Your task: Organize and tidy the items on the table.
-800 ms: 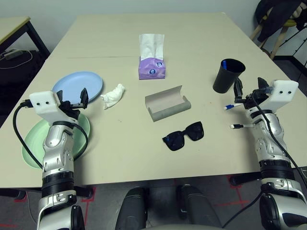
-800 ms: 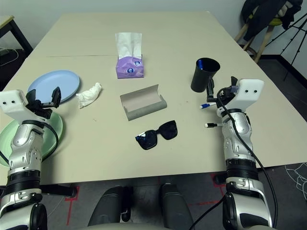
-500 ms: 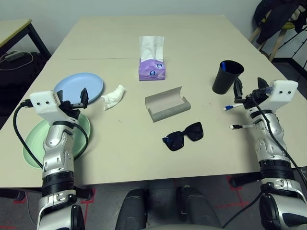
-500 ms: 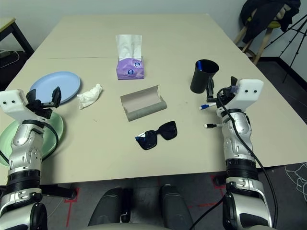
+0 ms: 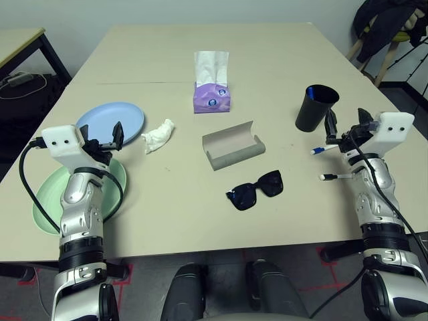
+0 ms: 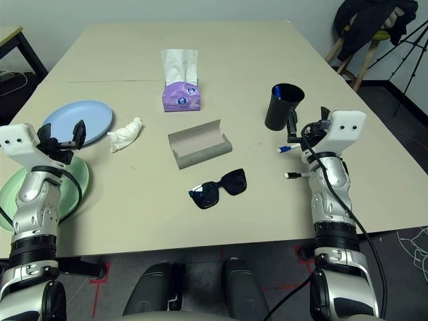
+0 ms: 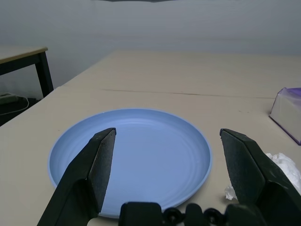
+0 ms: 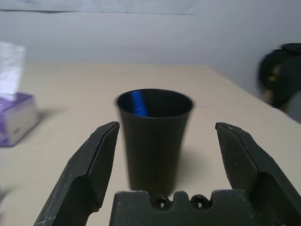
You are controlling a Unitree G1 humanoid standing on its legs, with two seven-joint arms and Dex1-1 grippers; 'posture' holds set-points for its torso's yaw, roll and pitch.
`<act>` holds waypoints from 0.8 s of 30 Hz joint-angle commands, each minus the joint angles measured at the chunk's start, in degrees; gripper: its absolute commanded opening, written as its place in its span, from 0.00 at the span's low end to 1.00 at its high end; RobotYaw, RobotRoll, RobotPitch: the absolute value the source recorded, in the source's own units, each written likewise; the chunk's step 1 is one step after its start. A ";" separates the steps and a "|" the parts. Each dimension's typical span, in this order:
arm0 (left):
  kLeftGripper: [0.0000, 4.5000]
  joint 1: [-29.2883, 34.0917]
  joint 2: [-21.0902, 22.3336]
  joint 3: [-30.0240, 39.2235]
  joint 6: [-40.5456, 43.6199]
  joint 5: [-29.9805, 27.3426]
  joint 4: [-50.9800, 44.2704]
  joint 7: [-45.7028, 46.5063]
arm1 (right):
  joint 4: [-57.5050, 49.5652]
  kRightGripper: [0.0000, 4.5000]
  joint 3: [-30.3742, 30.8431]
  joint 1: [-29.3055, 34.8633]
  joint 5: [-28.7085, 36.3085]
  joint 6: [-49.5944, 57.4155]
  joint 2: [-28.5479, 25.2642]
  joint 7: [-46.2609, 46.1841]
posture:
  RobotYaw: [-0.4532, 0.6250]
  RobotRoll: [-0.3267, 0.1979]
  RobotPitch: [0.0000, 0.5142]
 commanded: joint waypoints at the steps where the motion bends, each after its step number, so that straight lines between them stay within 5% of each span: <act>1: 1.00 0.13 0.52 -0.24 0.07 -0.23 0.21 -0.53 | 0.69 1.00 1.95 1.32 1.00 -0.78 -1.83 7.25 | 0.48 0.62 0.14; 24: 1.00 3.46 2.01 -0.59 5.89 -0.78 -6.46 -2.95 | -6.71 1.00 15.40 -2.14 8.65 5.26 -9.95 52.71 | 0.53 0.62 0.15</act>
